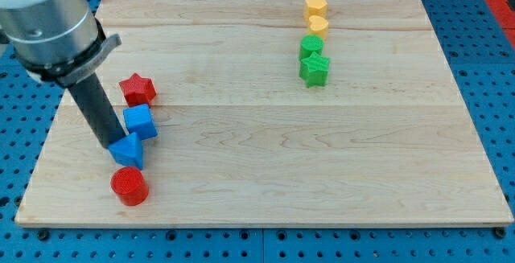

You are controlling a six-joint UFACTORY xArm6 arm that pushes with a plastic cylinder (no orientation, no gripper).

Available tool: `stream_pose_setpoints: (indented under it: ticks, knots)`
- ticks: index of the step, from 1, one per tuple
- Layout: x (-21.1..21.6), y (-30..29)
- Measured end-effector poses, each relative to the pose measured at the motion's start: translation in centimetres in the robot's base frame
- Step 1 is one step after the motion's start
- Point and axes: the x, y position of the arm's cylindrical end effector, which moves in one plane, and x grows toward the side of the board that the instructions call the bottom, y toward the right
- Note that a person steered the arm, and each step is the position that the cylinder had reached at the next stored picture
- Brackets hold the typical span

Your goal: Slightly push the red star towards the right of the board

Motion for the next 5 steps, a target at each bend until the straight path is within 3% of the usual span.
stream_pose_setpoints:
  ticks: [2, 3, 5]
  knots:
    - [-0.2, -1.3]
    - [-0.4, -6.9]
    - [-7.4, -5.3]
